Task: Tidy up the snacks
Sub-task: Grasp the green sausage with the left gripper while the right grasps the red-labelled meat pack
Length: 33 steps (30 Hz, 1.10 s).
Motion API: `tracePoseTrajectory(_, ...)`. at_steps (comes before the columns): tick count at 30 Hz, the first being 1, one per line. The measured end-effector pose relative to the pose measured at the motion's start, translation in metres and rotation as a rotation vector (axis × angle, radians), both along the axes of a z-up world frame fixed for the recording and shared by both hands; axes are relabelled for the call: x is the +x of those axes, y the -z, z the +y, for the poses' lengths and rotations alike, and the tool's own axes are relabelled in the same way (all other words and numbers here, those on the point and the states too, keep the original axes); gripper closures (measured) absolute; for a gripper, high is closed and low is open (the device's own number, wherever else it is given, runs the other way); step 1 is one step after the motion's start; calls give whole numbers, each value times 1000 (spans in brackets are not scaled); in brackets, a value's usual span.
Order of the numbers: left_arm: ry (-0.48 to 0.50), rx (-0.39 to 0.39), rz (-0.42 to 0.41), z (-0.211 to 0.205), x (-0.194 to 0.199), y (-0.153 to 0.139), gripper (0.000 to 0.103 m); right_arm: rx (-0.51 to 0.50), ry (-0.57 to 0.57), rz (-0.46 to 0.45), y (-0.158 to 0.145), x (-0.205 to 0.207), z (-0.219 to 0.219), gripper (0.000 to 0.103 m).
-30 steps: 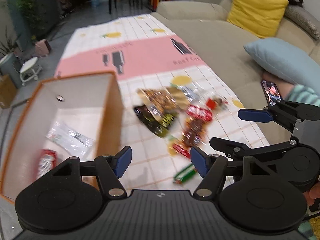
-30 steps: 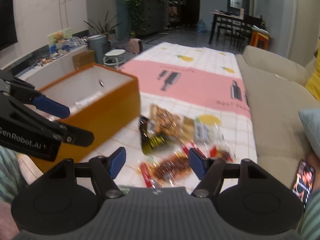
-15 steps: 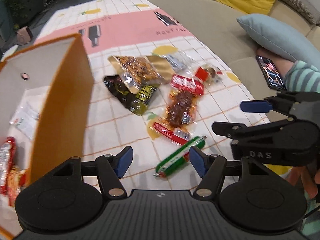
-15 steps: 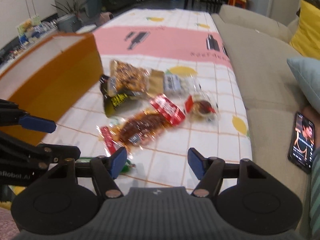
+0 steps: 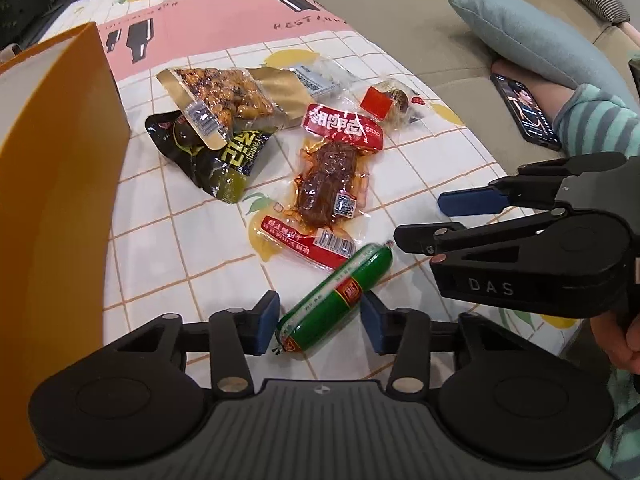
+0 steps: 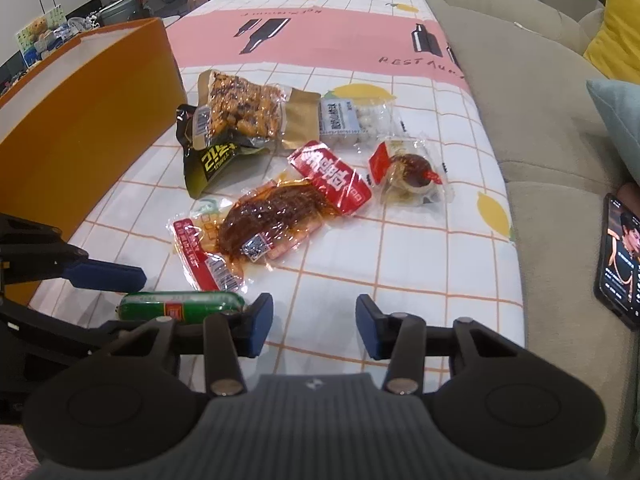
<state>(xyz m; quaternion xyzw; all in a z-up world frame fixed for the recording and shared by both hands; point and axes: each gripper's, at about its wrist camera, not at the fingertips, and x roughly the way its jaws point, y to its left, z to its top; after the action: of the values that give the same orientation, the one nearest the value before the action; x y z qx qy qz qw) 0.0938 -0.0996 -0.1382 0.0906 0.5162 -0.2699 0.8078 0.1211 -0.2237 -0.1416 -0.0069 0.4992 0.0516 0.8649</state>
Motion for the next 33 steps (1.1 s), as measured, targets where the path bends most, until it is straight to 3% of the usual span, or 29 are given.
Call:
tracePoseTrajectory(7,4,-52,43,-3,5,5,61,11,0,15,6,5,0,70)
tracePoseTrajectory(14,83,6,-40,-23,0,9,60,76,-20,9,6,7,1,86)
tracePoseTrajectory(16,94,30,-60,-27,-3,9,69,74,-26,7,6,7,2,86)
tracePoseTrajectory(20,87,46,-68,-26,-6,7,73,60,-42,2,6,6,5,86)
tracePoseTrajectory(24,77,27,-91,-18,-12,-5,76,56,-40,0,5,6,5,84)
tracePoseTrajectory(29,-14,-5,-110,-1,-9,-21,77,75,0,-24,-2,7,2,71)
tracePoseTrajectory(33,-119,-54,-122,16,1,-32,77,120,51,-32,-5,14,1,53)
